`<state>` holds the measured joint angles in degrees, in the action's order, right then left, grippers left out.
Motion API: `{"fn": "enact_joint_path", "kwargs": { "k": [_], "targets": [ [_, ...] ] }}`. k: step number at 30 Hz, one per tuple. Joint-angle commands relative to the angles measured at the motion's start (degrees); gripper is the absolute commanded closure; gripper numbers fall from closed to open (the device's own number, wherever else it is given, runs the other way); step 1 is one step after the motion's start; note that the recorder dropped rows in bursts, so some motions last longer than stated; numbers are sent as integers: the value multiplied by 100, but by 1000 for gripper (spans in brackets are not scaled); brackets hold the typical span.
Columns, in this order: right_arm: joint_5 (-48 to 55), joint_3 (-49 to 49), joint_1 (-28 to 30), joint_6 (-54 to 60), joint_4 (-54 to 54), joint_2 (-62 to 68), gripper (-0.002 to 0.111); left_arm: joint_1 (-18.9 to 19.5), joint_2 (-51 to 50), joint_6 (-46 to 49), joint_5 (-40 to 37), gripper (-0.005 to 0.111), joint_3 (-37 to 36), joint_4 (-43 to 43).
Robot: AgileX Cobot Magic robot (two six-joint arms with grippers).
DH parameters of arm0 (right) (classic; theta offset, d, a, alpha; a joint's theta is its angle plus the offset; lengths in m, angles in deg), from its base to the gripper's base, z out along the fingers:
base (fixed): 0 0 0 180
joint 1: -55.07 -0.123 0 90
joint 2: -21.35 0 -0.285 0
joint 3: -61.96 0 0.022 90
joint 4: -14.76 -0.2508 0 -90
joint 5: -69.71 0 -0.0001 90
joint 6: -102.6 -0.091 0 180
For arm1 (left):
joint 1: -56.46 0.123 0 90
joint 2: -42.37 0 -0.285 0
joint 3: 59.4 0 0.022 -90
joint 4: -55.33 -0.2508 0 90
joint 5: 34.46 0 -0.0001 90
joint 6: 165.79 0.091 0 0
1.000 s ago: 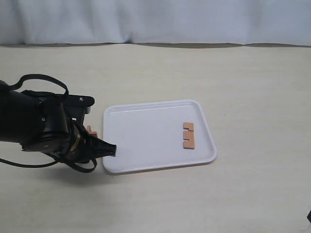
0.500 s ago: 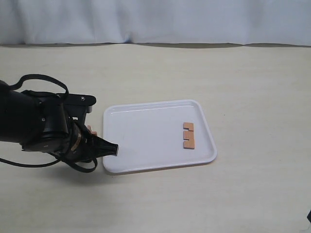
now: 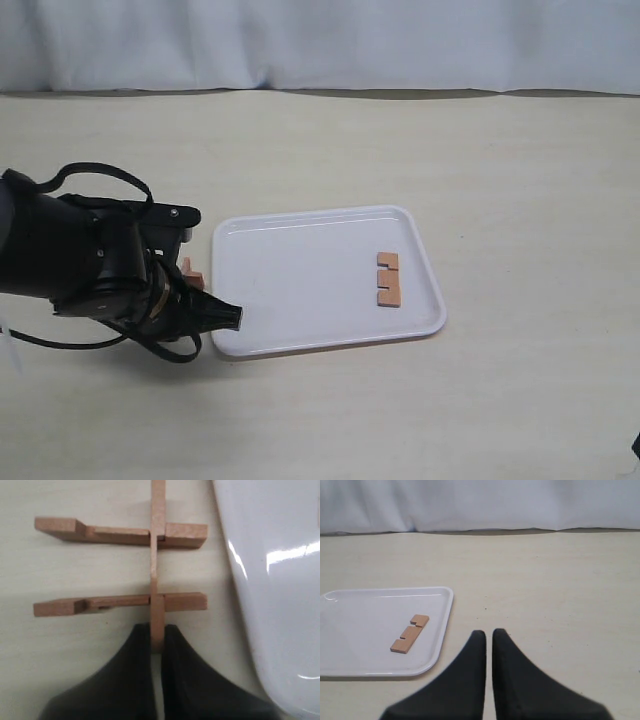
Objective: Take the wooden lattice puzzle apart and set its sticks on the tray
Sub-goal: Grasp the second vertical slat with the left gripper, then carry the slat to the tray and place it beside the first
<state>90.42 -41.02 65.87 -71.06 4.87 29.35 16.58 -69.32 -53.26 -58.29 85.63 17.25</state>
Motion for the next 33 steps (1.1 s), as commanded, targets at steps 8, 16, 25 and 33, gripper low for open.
{"fn": "enact_joint_path", "kwargs": {
  "k": [8, 16, 25, 33],
  "targets": [
    [14, 19, 42, 11, -20, -22, 104, 12, 553, 172, -325, 107, -23, -56],
    [14, 19, 42, 11, -20, -22, 104, 12, 1309, 503, -533, 107, -12, 129],
    [14, 19, 42, 11, -20, -22, 104, -900, 1304, 526, 27, 107, 861, 221],
    [14, 19, 42, 11, -20, -22, 104, -1278, -276, 2590, -115, 107, 2205, 2443]
  ]
}}
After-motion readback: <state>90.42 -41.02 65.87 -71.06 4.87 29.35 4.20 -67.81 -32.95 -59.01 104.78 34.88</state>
